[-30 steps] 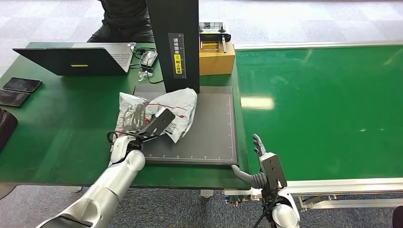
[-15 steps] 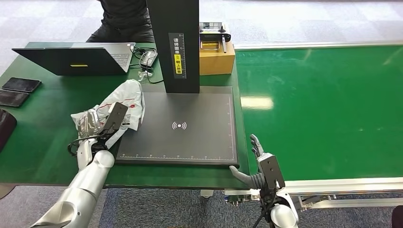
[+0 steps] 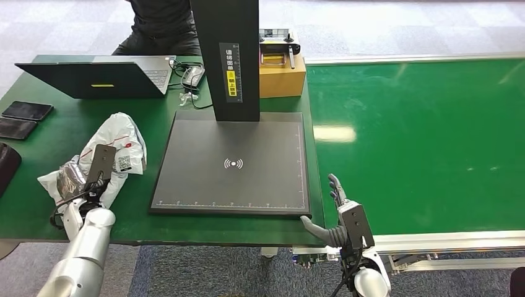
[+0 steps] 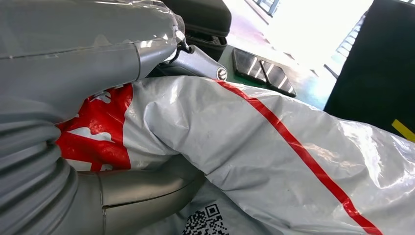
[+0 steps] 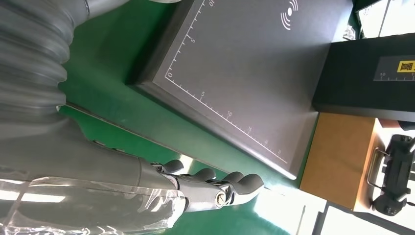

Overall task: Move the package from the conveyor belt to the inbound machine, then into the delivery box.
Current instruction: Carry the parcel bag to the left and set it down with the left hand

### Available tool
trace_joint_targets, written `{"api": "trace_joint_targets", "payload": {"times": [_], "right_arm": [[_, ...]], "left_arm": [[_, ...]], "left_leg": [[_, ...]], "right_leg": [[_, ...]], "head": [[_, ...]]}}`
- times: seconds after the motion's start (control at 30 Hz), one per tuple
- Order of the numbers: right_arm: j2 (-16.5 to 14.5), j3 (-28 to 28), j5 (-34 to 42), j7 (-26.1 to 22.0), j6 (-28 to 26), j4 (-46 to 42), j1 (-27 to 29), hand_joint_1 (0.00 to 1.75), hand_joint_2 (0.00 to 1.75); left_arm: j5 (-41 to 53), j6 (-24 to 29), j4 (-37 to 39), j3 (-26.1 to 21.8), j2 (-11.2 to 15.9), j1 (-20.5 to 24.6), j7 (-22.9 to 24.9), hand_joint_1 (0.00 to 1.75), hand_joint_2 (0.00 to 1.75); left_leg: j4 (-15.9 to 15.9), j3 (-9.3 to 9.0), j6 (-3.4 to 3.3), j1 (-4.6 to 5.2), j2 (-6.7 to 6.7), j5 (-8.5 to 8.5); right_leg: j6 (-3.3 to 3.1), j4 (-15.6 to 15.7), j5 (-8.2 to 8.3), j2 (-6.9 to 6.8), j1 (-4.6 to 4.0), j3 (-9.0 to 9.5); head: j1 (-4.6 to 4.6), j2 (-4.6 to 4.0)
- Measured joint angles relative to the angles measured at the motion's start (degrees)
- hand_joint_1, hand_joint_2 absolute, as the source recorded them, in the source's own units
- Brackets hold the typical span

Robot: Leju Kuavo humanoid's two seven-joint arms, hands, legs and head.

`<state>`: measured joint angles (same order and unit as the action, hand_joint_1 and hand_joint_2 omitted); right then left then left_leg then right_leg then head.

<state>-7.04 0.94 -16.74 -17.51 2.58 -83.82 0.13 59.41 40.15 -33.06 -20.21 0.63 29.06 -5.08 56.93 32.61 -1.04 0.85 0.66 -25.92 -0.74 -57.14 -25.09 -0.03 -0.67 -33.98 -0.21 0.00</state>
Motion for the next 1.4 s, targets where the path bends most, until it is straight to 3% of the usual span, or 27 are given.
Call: {"api": "trace_joint_targets", "payload": {"times": [0.07, 0.2, 0.23, 0.27, 0.37, 0.4, 0.5, 0.6, 0.67, 0.93, 1.17, 1.27, 1.4], "right_arm": [[0.0, 0.0, 0.0, 0.0, 0.0, 0.0, 0.0, 0.0, 1.75], [0.0, 0.0, 0.0, 0.0, -0.1, 0.0, 0.0, 0.0, 1.75], [0.0, 0.0, 0.0, 0.0, -0.1, 0.0, 0.0, 0.0, 1.75], [0.0, 0.0, 0.1, 0.0, -0.3, 0.0, 0.0, 0.0, 1.75], [0.0, 0.0, 0.1, -0.1, -0.6, 0.0, 0.1, 0.0, 1.75], [0.0, 0.0, 0.1, -0.1, -0.6, 0.0, 0.1, 0.0, 1.75], [0.0, 0.1, 0.1, -0.1, -0.6, 0.0, 0.1, 0.0, 1.75], [0.0, 0.2, 0.0, -0.3, -0.6, 0.1, 0.0, 0.0, 1.75], [0.0, 0.3, -0.2, -0.6, -0.6, 0.2, -0.1, 0.0, 1.75], [0.0, 0.3, -0.9, -1.2, -0.4, 0.8, -0.6, 0.0, 1.75], [0.0, 0.4, -0.8, -1.7, -0.4, 1.2, -1.1, 0.0, 1.75], [0.0, 0.4, -0.7, -1.9, -0.3, 1.2, -1.2, 0.0, 1.75], [0.0, 0.4, -0.7, -2.5, 0.2, 1.3, -1.5, 0.0, 1.75]], "left_arm": [[0.0, 0.0, -0.1, -0.3, 0.0, 0.0, 0.0, 1.75, 1.75], [1.0, 0.0, -0.8, -1.3, 0.0, -0.3, -0.7, 0.07, 1.75], [1.8, 0.0, -1.4, -2.0, -0.1, -0.5, -1.5, 0.02, 1.75], [2.9, 0.0, -2.2, -3.0, -0.3, -0.7, -2.7, 0.0, 1.75], [6.2, 0.0, -5.3, -6.9, -1.2, -1.3, -7.1, 0.0, 0.44], [7.6, 0.0, -6.7, -8.6, -1.7, -1.5, -9.0, 0.0, 0.44], [10.3, 0.0, -11.8, -14.7, -4.2, -1.7, -16.0, 0.0, 1.75], [5.2, 0.0, -13.0, -18.2, -5.9, -1.4, -20.8, 0.0, 1.75], [0.3, -0.3, -12.9, -18.0, -6.4, -1.4, -21.2, 0.0, 1.75], [-7.4, -0.5, -12.5, -10.5, -7.0, -2.4, -19.7, 0.0, 1.75], [-6.3, -0.6, -16.3, -6.0, -7.6, -4.4, -17.9, 0.0, 1.75], [-14.0, -5.2, -18.6, -3.9, -7.9, -5.5, -19.4, 0.0, 1.75], [-32.2, -20.4, -22.2, -1.0, -8.9, -7.6, -23.9, 0.0, 1.75]], "left_leg": [[0.0, 0.01, 0.0, 0.01, -0.01, 0.0], [0.0, 0.02, 0.0, 0.01, -0.01, 0.0], [0.0, 0.01, 0.0, 0.01, 0.0, 0.0], [0.0, 0.01, 0.0, 0.01, 0.01, 0.0], [0.0, 0.02, 0.0, 0.0, 0.01, 0.0], [0.0, 0.02, 0.0, 0.0, 0.01, 0.0], [0.0, 0.02, 0.0, 0.0, 0.01, 0.0], [0.0, 0.02, 0.0, 0.01, -0.01, 0.0], [0.0, 0.02, 0.0, 0.01, -0.02, 0.0], [0.0, 0.04, 0.0, 0.01, -0.04, 0.0], [0.0, 0.05, -0.01, 0.01, -0.04, 0.0], [0.0, 0.04, -0.01, 0.01, -0.04, 0.0], [0.0, 0.04, -0.01, 0.01, -0.04, 0.0]], "right_leg": [[0.0, 0.0, 0.0, -0.01, 0.01, 0.0], [0.0, 0.0, 0.0, -0.01, 0.01, -0.01], [0.0, 0.0, 0.0, 0.0, 0.0, -0.02], [0.0, 0.0, 0.0, 0.01, 0.0, -0.03], [0.0, 0.0, 0.0, 0.02, 0.0, -0.04], [0.0, 0.0, 0.0, 0.02, -0.01, -0.05], [0.0, 0.0, 0.0, 0.02, 0.0, -0.05], [0.0, 0.0, 0.0, 0.0, 0.01, -0.04], [0.0, 0.0, 0.0, -0.03, 0.01, -0.03], [0.02, 0.0, 0.01, -0.05, 0.01, -0.02], [0.01, 0.0, 0.01, -0.05, 0.02, -0.03], [0.02, 0.0, 0.01, -0.05, 0.01, -0.03], [0.02, 0.0, 0.01, -0.05, 0.01, -0.02]], "head": [[-0.01, 0.0], [-0.01, 0.0], [-0.01, 0.0], [-0.01, 0.0], [-0.01, 0.0], [-0.01, 0.0], [-0.01, 0.0], [-0.02, 0.0], [-0.01, 0.0], [-0.01, 0.0], [-0.01, 0.0], [-0.01, 0.0], [-0.01, 0.0]]}}
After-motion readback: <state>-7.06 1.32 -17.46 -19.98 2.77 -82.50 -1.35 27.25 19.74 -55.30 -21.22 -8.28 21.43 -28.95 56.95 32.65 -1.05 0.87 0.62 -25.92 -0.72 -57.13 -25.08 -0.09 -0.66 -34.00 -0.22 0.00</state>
